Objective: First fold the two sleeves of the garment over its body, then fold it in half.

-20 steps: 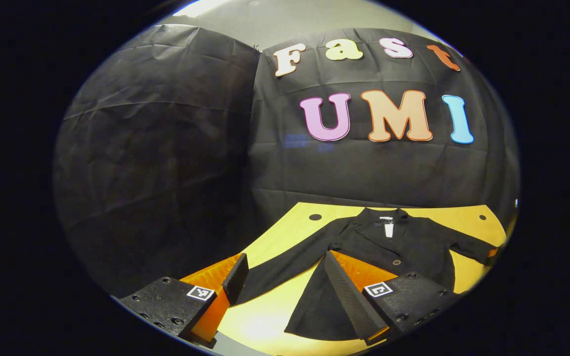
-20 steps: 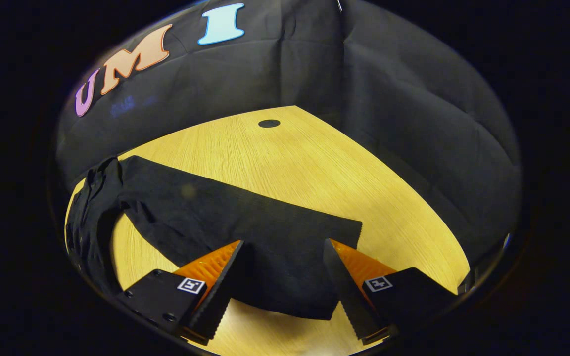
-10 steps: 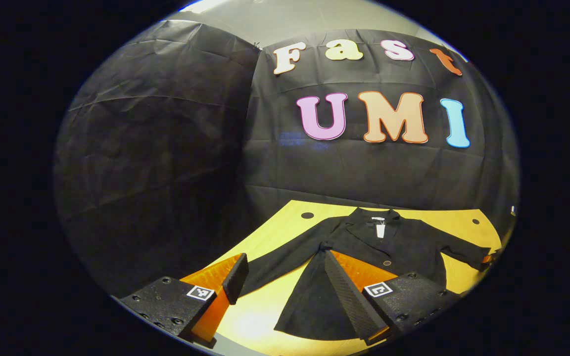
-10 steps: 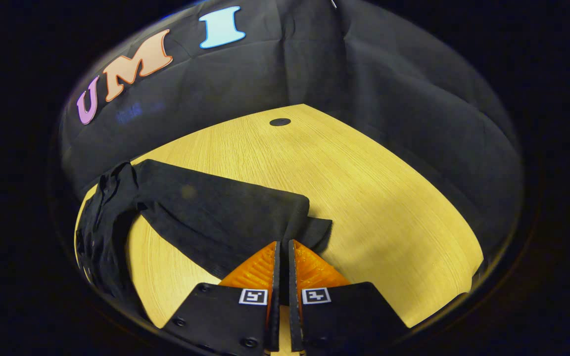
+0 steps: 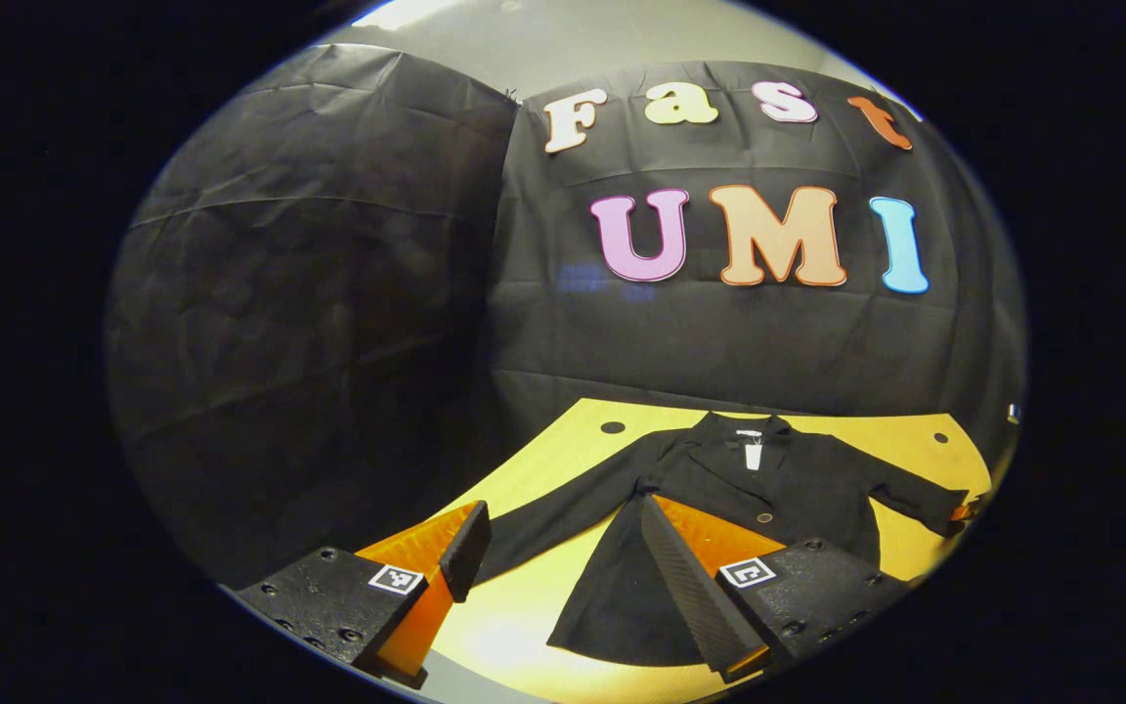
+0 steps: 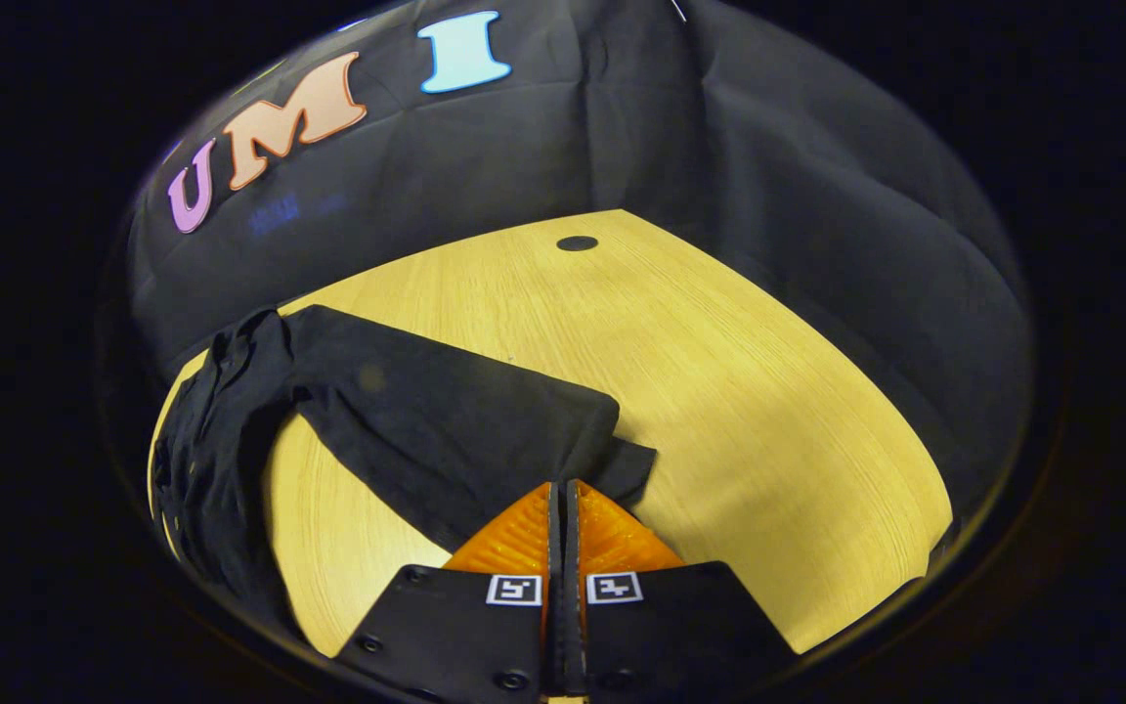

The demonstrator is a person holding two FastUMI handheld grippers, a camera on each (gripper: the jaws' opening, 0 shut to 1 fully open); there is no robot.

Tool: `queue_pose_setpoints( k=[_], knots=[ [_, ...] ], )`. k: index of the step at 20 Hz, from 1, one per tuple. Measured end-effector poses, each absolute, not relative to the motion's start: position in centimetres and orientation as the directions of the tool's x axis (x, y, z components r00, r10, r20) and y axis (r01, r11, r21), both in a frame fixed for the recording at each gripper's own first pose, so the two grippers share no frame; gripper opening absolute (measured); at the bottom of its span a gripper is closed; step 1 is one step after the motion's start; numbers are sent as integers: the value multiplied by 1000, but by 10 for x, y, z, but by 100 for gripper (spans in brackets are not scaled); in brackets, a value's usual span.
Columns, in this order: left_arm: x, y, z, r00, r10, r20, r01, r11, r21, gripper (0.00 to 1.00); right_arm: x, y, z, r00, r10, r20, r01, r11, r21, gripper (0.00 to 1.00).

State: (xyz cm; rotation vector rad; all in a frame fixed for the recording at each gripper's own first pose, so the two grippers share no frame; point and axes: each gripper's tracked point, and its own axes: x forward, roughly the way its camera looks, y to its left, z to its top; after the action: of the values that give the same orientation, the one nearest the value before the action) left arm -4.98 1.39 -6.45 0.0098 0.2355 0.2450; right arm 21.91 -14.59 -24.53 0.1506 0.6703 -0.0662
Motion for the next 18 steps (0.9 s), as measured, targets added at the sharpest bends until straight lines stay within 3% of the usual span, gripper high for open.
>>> queue_pose_setpoints(
  k=[9, 10, 11, 14, 15, 17, 18],
  knots=[
    [-54, 0, -74, 944, 232, -234, -238, 971, 4, 94, 233, -98, -169, 869, 83, -488, 21, 979, 204, 2],
    [-53, -3, -74, 946, 225, -235, -232, 973, -4, 100, 236, -85, -157, 875, 104, -474, -5, 979, 205, 2],
    [-52, -4, -74, 948, 217, -234, -226, 974, -12, 94, 241, -70, -145, 882, 123, -455, -29, 978, 208, 3],
    [-51, -4, -72, 954, 193, -229, -204, 979, -27, 94, 257, -32, -108, 907, 165, -386, -85, 973, 216, 2],
    [-50, -1, -72, 956, 186, -226, -197, 980, -27, 100, 261, -16, -99, 908, 182, -377, -104, 970, 219, 2],
    [-48, 8, -74, 959, 175, -225, -184, 983, -21, 91, 269, 19, -84, 910, 213, -356, -141, 966, 216, 2],
    [-45, 13, -73, 959, 173, -224, -181, 983, -17, 94, 271, 37, -75, 913, 226, -340, -161, 964, 210, 2]
  ],
)
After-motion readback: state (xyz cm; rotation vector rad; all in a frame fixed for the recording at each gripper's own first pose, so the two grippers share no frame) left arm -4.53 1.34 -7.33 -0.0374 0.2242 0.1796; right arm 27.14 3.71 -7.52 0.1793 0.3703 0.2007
